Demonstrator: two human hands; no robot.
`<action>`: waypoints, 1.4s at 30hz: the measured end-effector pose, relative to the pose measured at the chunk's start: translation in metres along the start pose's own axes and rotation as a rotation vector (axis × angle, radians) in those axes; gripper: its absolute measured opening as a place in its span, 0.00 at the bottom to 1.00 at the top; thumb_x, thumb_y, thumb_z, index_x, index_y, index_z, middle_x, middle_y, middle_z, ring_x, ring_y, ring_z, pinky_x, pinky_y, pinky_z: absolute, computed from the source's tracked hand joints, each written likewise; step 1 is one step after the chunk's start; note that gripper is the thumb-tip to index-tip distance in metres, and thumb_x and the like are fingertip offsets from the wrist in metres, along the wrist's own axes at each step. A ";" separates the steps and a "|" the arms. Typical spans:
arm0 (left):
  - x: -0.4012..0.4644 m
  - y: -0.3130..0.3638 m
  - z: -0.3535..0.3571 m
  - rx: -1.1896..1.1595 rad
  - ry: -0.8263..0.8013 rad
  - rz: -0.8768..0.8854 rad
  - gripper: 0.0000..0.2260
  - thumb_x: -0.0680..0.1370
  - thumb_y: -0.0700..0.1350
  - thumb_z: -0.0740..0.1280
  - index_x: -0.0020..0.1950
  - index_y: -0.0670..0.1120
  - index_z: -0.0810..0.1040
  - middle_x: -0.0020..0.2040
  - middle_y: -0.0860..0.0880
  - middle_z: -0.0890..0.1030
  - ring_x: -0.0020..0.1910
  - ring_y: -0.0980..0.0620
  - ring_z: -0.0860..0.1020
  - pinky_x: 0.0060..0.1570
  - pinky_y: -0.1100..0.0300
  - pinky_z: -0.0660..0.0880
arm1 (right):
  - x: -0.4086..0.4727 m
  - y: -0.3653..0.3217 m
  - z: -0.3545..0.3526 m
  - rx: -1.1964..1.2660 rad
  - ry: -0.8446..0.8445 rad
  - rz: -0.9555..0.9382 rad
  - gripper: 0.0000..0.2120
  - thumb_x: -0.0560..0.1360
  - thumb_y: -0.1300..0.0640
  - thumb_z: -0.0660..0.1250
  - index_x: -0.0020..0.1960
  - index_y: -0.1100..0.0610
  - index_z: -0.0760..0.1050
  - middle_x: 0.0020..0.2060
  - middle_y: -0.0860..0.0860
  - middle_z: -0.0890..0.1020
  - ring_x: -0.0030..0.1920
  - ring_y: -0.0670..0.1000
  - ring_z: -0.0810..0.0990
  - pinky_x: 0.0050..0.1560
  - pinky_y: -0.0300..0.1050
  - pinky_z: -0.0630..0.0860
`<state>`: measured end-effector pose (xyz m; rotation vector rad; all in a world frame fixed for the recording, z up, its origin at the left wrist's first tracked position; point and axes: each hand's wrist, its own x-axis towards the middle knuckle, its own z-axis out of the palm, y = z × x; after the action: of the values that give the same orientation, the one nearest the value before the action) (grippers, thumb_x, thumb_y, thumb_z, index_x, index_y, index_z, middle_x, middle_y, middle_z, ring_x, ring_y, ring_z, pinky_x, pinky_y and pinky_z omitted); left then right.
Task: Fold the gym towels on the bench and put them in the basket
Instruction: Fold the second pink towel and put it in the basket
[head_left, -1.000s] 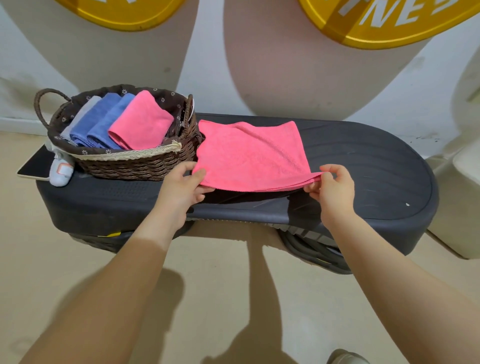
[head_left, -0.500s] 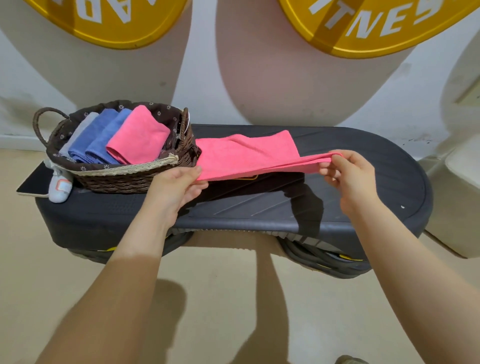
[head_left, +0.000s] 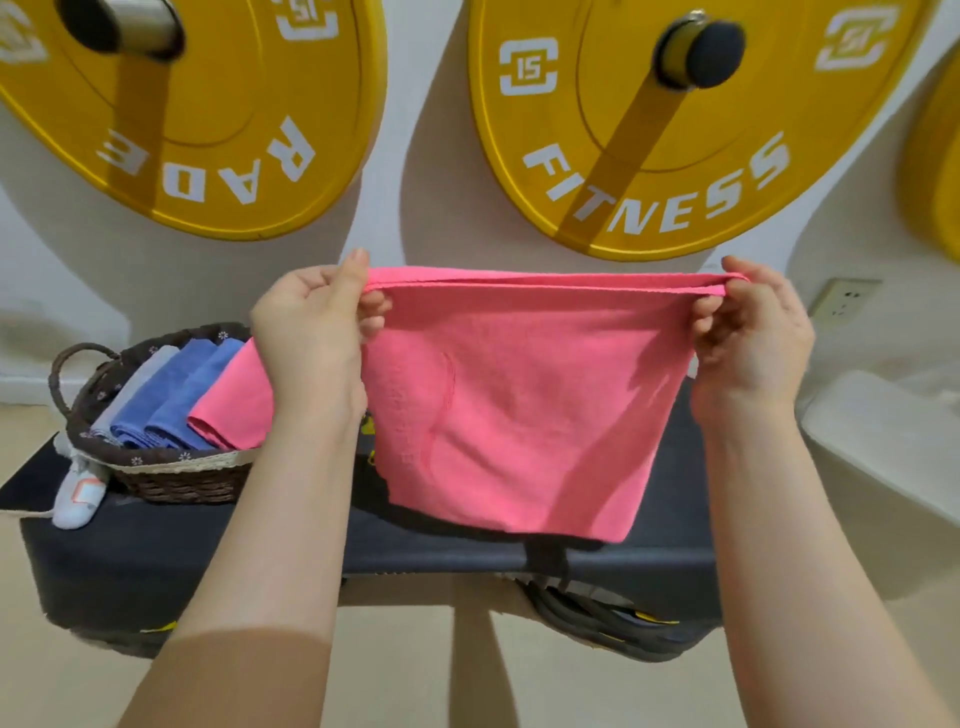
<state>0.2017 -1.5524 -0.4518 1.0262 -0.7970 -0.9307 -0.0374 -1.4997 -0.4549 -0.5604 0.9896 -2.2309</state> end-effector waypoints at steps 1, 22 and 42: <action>0.007 0.005 0.008 0.013 -0.001 0.016 0.06 0.76 0.42 0.68 0.41 0.43 0.72 0.24 0.52 0.77 0.23 0.61 0.76 0.23 0.69 0.70 | 0.006 -0.005 0.005 -0.020 0.001 -0.012 0.14 0.75 0.71 0.54 0.41 0.58 0.73 0.19 0.45 0.73 0.21 0.42 0.71 0.22 0.32 0.65; 0.040 -0.113 0.016 0.637 -0.312 -0.255 0.05 0.76 0.37 0.64 0.43 0.37 0.79 0.29 0.46 0.77 0.21 0.61 0.76 0.25 0.70 0.74 | 0.058 0.038 -0.063 -0.697 0.037 0.359 0.12 0.72 0.69 0.55 0.38 0.59 0.76 0.18 0.49 0.78 0.19 0.43 0.77 0.24 0.31 0.72; -0.013 -0.167 -0.081 1.114 -0.903 0.317 0.11 0.65 0.51 0.62 0.34 0.44 0.78 0.41 0.56 0.70 0.47 0.46 0.72 0.49 0.54 0.69 | -0.007 0.065 -0.171 -1.309 -0.612 0.280 0.04 0.72 0.64 0.68 0.39 0.60 0.79 0.58 0.49 0.74 0.62 0.47 0.70 0.66 0.46 0.63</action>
<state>0.2252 -1.5506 -0.6365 1.3230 -2.3280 -0.6071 -0.1099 -1.4434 -0.6127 -1.4019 1.9016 -0.7986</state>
